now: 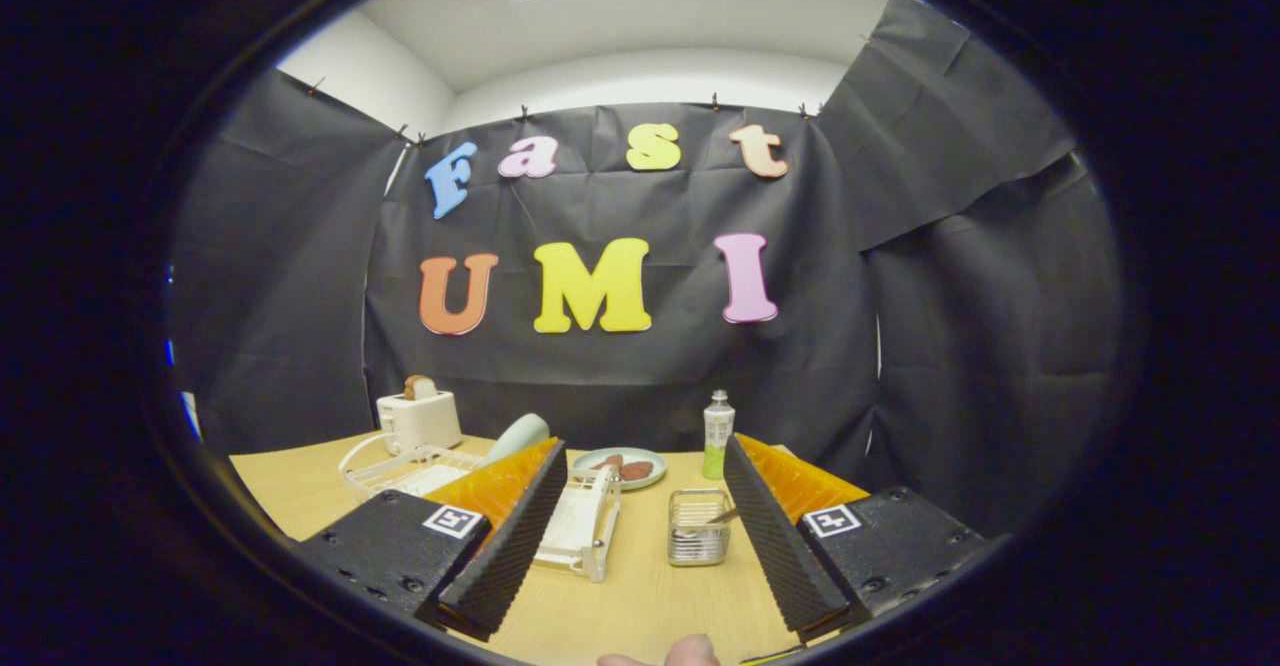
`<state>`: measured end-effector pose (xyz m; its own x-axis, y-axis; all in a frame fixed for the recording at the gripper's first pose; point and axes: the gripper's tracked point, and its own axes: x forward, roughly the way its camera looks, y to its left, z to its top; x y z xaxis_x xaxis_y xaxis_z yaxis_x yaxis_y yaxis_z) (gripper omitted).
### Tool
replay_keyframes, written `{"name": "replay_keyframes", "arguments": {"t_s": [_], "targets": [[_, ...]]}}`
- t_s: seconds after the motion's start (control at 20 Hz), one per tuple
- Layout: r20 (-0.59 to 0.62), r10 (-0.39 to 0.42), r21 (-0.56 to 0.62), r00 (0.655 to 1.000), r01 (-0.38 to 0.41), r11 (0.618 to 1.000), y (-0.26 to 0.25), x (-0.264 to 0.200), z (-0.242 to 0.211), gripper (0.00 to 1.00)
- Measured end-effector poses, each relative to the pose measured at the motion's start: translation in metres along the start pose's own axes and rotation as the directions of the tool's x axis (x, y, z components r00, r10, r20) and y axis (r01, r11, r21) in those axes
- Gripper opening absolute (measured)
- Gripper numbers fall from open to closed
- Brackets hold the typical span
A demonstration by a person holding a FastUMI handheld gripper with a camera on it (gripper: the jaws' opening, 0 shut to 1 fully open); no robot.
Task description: Take the plate from the dish rack, then take the spoon from the basket and place it into the plate.
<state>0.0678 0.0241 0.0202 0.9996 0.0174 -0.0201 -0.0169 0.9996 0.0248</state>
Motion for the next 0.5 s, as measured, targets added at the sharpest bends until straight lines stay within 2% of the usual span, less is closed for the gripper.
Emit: {"name": "replay_keyframes", "arguments": {"t_s": [0.3, 0.5], "targets": [[-0.090, 0.077, 0.020, 0.993, -0.075, 0.997, 0.071, 0.039, 0.016, 1.00], [-0.214, 0.123, 0.015, 0.969, -0.122, 0.992, 0.115, 0.081, 0.009, 1.00]]}}
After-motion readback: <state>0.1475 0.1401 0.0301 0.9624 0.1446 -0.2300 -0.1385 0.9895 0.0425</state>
